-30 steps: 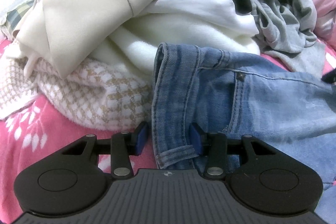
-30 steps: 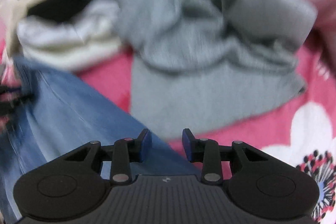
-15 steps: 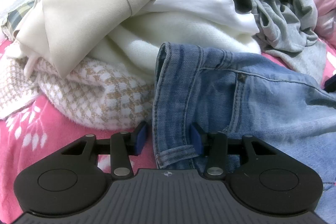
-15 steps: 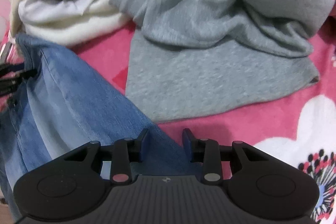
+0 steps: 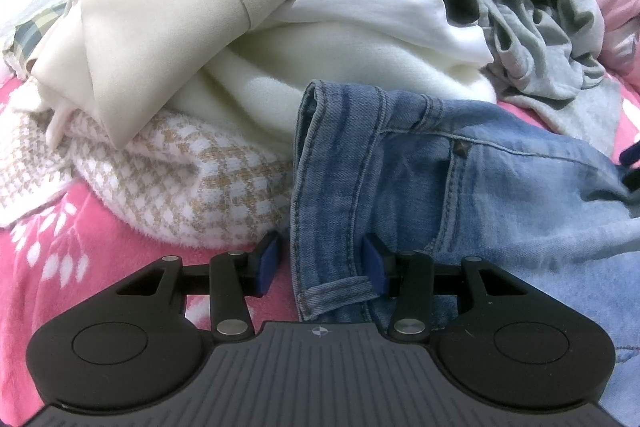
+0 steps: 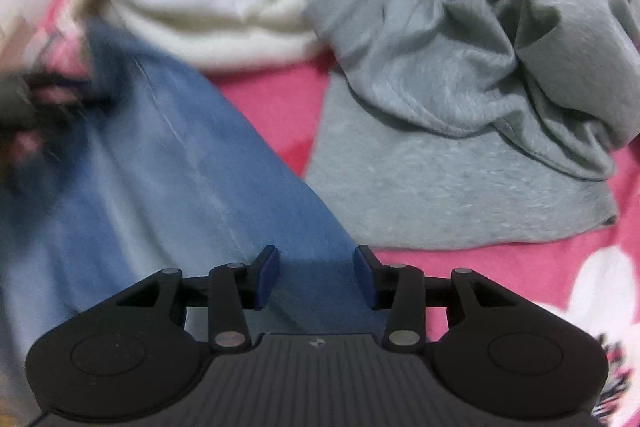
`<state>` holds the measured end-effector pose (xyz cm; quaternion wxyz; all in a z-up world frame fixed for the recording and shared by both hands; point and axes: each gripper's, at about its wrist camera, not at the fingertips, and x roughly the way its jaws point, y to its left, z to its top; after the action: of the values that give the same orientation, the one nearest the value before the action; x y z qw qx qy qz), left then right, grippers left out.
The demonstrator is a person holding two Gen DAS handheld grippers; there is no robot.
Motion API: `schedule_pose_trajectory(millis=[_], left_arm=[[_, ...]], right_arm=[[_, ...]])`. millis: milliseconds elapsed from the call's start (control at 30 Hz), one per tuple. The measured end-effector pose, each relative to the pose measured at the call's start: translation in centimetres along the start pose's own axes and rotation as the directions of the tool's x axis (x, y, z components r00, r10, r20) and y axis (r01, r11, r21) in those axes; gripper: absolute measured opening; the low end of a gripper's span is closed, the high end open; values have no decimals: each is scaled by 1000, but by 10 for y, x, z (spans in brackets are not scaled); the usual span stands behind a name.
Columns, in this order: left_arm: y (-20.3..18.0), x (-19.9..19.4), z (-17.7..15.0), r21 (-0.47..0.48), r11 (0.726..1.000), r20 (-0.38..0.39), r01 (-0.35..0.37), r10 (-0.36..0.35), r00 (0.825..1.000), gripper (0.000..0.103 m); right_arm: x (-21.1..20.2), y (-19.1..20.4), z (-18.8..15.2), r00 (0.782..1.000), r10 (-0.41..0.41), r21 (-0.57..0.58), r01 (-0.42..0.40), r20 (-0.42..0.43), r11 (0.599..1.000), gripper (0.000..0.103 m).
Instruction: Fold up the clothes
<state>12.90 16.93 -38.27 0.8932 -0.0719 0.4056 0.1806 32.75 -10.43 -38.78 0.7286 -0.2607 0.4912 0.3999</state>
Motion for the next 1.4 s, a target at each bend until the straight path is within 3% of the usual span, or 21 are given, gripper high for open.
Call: schedule_pose_trajectory(millis=[100,167,200,267,300,400,500,700,800,933,1100,1167,1267,1400], left_arm=[[-1,0,0,-2,1000,-1,-6,6,1000,46],[-2,0,0,-1,1000,1,-9,9,1000,47],[-3,0,0,0,1000,3,-11,11,1000,47],[-3,0,0,1,1000,5,-16,16,1000,47],[-3,0,0,-1,1000,3,-17,17,1000,47],[-3,-1,3,-3,1000,-6,-13,13,1000,47],[-2,-4,6,1,1000,-13,-5,5,1000,47],[-11,-24,11,22,1000,-1,12,-12,1000,46],[-19,-33,13,23,1000,3,-11,11,1000,46],[-35,-44,15,-4,999,3,-52,52,999,46],[-67,-54,16,6,995,9,-101,101,995,46],[-82,-60,16,27,991,15,-130,129,991,46],[-101,-65,18,31,992,5,-123,123,992,46],[-138,-65,19,74,993,3,-95,95,996,46]], right_arm=[[11,12,2,993,-114,-52,116,28,992,32],[11,13,4,980,-178,-7,179,85,984,31],[12,14,4,965,-235,12,235,115,972,31],[17,13,4,899,-410,41,409,151,912,30],[17,8,4,879,-451,97,440,158,893,30],[-7,-10,-1,875,-449,295,387,181,873,31],[-51,-17,-20,860,-471,402,367,197,839,33],[-145,-39,-96,787,-609,548,468,97,693,35],[-166,-40,-137,775,-631,516,532,22,672,35],[-156,-29,-183,774,-628,350,611,-77,710,35],[-122,-18,-240,730,-659,112,681,-181,723,35],[-118,-23,-263,720,-651,116,687,-238,717,35],[-124,-44,-294,715,-623,228,695,-318,682,35],[-135,-64,-320,694,-641,297,719,-326,628,34]])
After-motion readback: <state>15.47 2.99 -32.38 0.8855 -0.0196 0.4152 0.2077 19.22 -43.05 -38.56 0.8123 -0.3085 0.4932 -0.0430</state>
